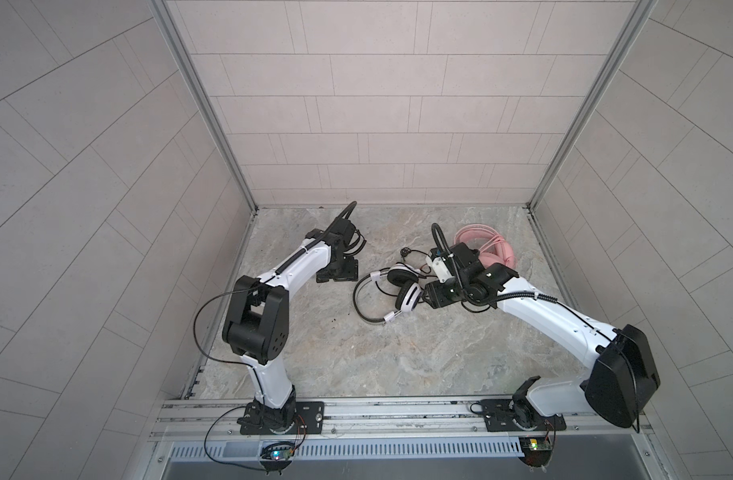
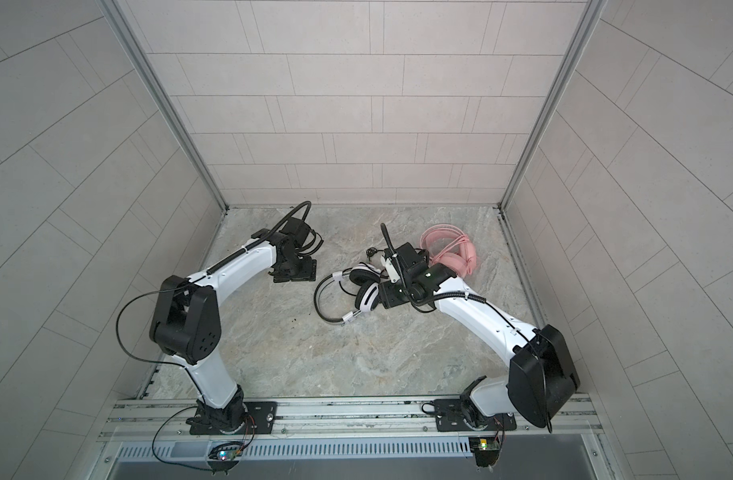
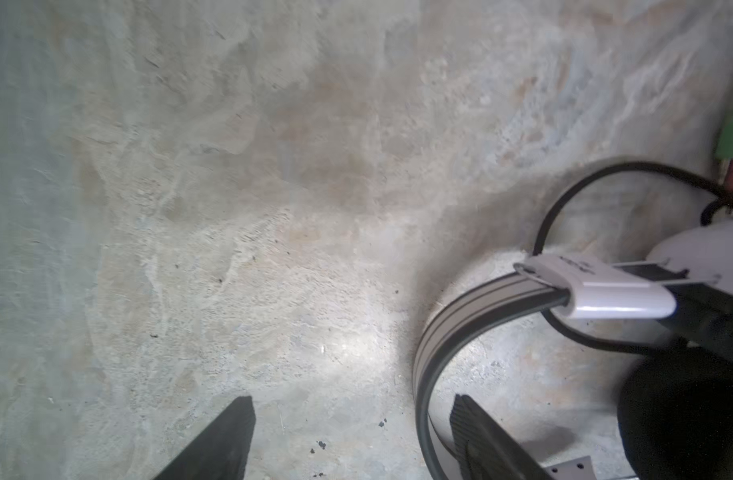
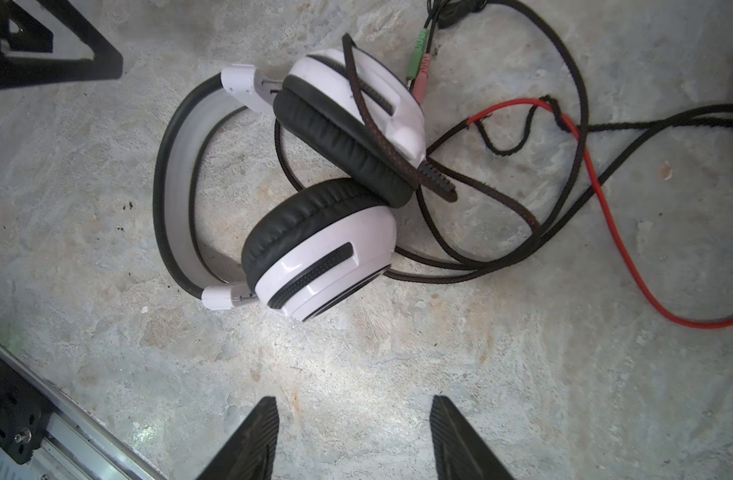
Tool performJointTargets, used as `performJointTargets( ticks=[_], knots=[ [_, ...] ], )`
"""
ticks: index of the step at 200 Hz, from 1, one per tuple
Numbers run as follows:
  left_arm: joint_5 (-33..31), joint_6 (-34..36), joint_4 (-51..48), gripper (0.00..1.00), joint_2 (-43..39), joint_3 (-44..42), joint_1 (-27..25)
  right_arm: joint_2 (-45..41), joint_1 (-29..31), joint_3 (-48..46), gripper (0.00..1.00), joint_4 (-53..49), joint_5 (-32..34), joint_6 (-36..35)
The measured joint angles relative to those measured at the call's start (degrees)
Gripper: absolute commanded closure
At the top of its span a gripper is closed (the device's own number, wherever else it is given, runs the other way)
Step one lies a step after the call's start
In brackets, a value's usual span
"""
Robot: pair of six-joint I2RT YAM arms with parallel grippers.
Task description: Wrap the headphones
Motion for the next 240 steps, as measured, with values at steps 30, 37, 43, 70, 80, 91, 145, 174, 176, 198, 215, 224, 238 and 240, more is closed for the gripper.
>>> performJointTargets(
  ticks=[30, 37, 43, 70, 80, 91, 145, 174, 176, 198, 215, 224, 238, 240],
  knots=[
    [2.1, -1.6, 1.8, 0.19, 0.3, -6.3, -3.7, 0.2, 0.0, 0.0, 0.40, 0.3, 0.2, -0.2],
    [2.5, -2.0, 1.9, 0.19, 0.6, -7.0, -4.3, 0.5, 0.0, 0.0, 0.40, 0.5, 0.2, -0.2],
    [2.8, -2.4, 2.1, 0.19, 0.9, -7.3, -4.8, 0.9, 0.0, 0.0, 0.40, 0.6, 0.2, -0.2],
    [3.0, -3.6, 3.9, 0.22, 1.9, -7.3, -6.9, 3.3, 0.0, 0.0, 0.40, 1.1, 0.4, -0.5],
    [3.0, -3.8, 4.6, 0.23, 2.4, -7.1, -7.5, 4.6, 0.0, 0.4, 0.40, 0.7, 0.3, -0.7],
    [3.0, -4.1, 5.6, 0.23, 3.6, -7.1, -7.9, 6.6, 0.0, 1.5, 0.41, -0.3, 0.2, -0.9],
    [1.3, -4.0, 7.5, 0.82, 8.8, -5.0, -8.6, 8.3, 0.5, 2.5, 0.41, -1.1, -0.1, -1.4],
    [1.5, -4.1, 10.5, 1.00, 8.1, -5.7, -8.1, 7.5, 0.5, 1.5, 0.40, -1.6, 0.3, -1.5],
    [1.5, -4.2, 10.7, 1.00, 7.9, -5.8, -8.1, 7.5, 0.5, 1.4, 0.40, -1.6, 0.4, -1.5],
    [1.2, -3.1, 12.0, 1.00, 4.9, -8.4, -8.1, 7.4, 0.4, 1.2, 0.39, -1.8, 1.1, -1.5],
    [0.3, -2.6, 12.0, 1.00, 0.9, -10.1, -8.2, 7.2, 0.0, 1.2, 0.36, -1.7, 1.0, -1.5],
    [-0.3, -2.1, 12.0, 1.00, -1.6, -10.8, -8.2, 7.1, -0.2, 1.2, 0.23, -1.6, 0.5, -1.4],
    [-2.0, -1.4, 11.8, 1.00, -5.8, -11.8, -8.2, 6.4, -0.5, 1.2, 0.01, -1.0, -1.2, -1.0],
    [-2.2, -1.2, 11.8, 1.00, -6.4, -11.9, -8.2, 6.3, -0.5, 1.2, 0.01, -0.8, -1.5, -1.0]
  ],
)
